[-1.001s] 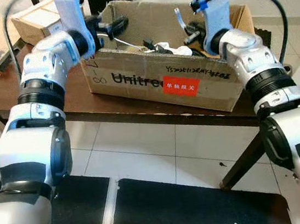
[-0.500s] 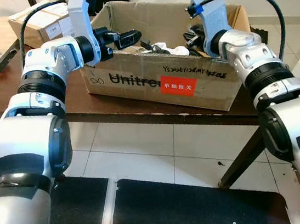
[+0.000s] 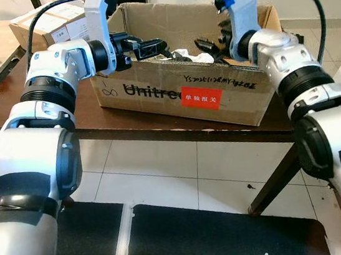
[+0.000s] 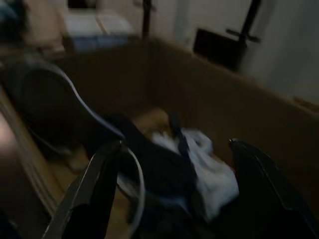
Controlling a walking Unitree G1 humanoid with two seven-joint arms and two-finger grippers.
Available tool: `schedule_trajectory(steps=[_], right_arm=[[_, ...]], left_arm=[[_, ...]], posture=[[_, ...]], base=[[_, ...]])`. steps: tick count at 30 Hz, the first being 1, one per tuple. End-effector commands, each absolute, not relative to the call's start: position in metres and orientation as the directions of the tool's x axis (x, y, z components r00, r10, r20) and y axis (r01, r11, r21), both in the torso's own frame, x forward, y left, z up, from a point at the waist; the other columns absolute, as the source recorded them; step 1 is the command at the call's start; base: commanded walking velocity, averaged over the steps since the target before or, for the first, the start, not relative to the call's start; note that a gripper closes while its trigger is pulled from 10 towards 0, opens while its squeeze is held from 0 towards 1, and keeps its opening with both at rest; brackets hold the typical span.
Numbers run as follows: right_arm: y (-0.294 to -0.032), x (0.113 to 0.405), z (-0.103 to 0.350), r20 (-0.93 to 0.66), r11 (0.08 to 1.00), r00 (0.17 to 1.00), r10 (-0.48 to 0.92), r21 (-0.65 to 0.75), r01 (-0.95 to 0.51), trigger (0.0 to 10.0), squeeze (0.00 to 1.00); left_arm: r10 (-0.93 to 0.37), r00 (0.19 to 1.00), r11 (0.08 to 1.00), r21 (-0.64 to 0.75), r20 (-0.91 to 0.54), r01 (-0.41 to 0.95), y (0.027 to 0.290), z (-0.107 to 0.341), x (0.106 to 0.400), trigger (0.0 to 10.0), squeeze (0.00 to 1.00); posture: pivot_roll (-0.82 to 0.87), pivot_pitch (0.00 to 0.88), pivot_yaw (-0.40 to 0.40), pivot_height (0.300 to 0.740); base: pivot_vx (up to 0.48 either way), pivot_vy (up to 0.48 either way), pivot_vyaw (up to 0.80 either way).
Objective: Picking trash to rubbish bin
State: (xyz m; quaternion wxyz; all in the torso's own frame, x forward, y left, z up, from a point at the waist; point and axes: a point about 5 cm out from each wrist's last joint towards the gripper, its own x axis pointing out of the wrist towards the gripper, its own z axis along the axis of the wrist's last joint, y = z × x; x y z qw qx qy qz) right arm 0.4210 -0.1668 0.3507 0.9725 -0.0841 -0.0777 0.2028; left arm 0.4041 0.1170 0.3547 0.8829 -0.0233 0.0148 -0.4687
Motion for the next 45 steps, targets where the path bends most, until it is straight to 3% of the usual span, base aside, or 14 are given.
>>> schedule_trajectory(steps=[1, 2, 5, 11, 14, 21, 24, 26, 31, 36, 41, 42, 44, 45], right_arm=[[-0.154, 0.413, 0.361, 0.201, 0.789, 0.769, 0.607, -0.033, -0.614, 10.0, 0.00], [-0.154, 0.413, 0.361, 0.201, 0.789, 0.769, 0.607, -0.033, -0.614, 10.0, 0.00], [-0.139, 0.398, 0.350, 0.215, 0.510, 0.494, 0.842, -0.023, -0.860, 10.0, 0.00], [-0.131, 0.389, 0.326, 0.153, 0.355, 0.346, 0.925, -0.029, -0.934, 10.0, 0.00], [-0.123, 0.372, 0.288, 0.085, 0.178, 0.181, 0.980, 0.037, -0.983, 10.0, 0.00], [-0.119, 0.358, 0.274, 0.072, 0.079, 0.085, 0.994, 0.081, -0.994, 10.0, 0.00], [-0.110, 0.344, 0.224, -0.160, 0.050, 0.034, 0.987, 0.095, -0.994, 10.0, 0.00], [-0.110, 0.344, 0.224, -0.160, 0.050, 0.034, 0.987, 0.095, -0.994, 10.0, 0.00], [-0.102, 0.324, 0.159, -0.389, 0.088, 0.033, 0.921, 0.125, -0.988, 10.0, 0.00], [-0.097, 0.313, 0.141, -0.404, 0.096, 0.019, 0.915, 0.172, -0.980, 10.0, 0.00], [-0.095, 0.309, 0.119, -0.447, 0.163, 0.079, 0.891, 0.153, -0.975, 10.0, 0.00], [-0.096, 0.310, 0.095, -0.492, 0.281, 0.182, 0.851, 0.136, -0.950, 10.0, 0.00], [-0.098, 0.310, 0.074, -0.535, 0.401, 0.285, 0.795, 0.110, -0.910, 10.0, 0.00], [-0.098, 0.310, 0.074, -0.535, 0.401, 0.285, 0.795, 0.110, -0.910, 10.0, 0.00]], left_arm=[[-0.895, 0.437, 0.437, -0.015, 0.093, 0.899, 0.128, 0.374, 0.394, 10.0, 0.00], [-0.895, 0.437, 0.437, -0.015, 0.093, 0.899, 0.128, 0.374, 0.394, 10.0, 0.00], [-0.953, 0.296, 0.295, -0.023, 0.071, 0.955, 0.138, 0.351, 0.386, 10.0, 0.00], [-0.976, 0.207, 0.202, -0.074, 0.060, 0.976, 0.142, 0.325, 0.380, 10.0, 0.00], [-0.990, 0.082, 0.057, -0.206, 0.113, 0.977, 0.143, 0.280, 0.362, 10.0, 0.00], [-0.994, 0.033, 0.007, -0.248, 0.102, 0.969, 0.143, 0.256, 0.348, 10.0, 0.00], [-0.975, 0.145, 0.190, -0.288, -0.169, 0.938, 0.148, 0.196, 0.343, 10.0, 0.00], [-0.975, 0.145, 0.190, -0.288, -0.169, 0.938, 0.148, 0.196, 0.343, 10.0, 0.00], [-0.855, 0.377, 0.489, -0.309, -0.357, 0.816, 0.156, 0.137, 0.336, 10.0, 0.00], [-0.798, 0.448, 0.578, -0.302, -0.402, 0.758, 0.157, 0.114, 0.329, 10.0, 0.00], [-0.718, 0.526, 0.671, -0.252, -0.455, 0.697, 0.160, 0.091, 0.324, 10.0, 0.00], [-0.617, 0.596, 0.760, -0.193, -0.514, 0.621, 0.164, 0.068, 0.319, 10.0, 0.00], [-0.538, 0.629, 0.816, -0.157, -0.562, 0.557, 0.167, 0.047, 0.311, 10.0, 0.00], [-0.538, 0.629, 0.816, -0.157, -0.562, 0.557, 0.167, 0.047, 0.311, 10.0, 0.00]], posture=[[-0.04, 0.110, 0.006, 0.740], [-0.04, 0.110, 0.006, 0.740], [-0.04, 0.111, 0.008, 0.740], [-0.04, 0.114, 0.015, 0.740], [-0.04, 0.117, 0.023, 0.740], [-0.04, 0.117, 0.025, 0.740], [-0.05, 0.120, 0.031, 0.740], [-0.05, 0.120, 0.031, 0.740], [-0.04, 0.117, 0.026, 0.740], [-0.05, 0.116, 0.024, 0.740], [-0.05, 0.114, 0.022, 0.740], [-0.05, 0.112, 0.022, 0.740], [-0.04, 0.110, 0.022, 0.740], [-0.04, 0.110, 0.022, 0.740]], base=[[0.000, 0.000, 0.00], [0.000, 0.000, 0.00], [0.000, 0.000, 0.00], [0.000, 0.000, 0.00], [0.000, 0.000, 0.00], [0.000, 0.000, 0.00], [0.000, 0.000, 0.00], [0.000, 0.000, 0.00], [0.000, 0.000, 0.00], [0.000, 0.000, 0.00], [0.000, 0.000, 0.00], [0.000, 0.000, 0.00], [0.000, 0.000, 0.00], [0.000, 0.000, 0.00]])
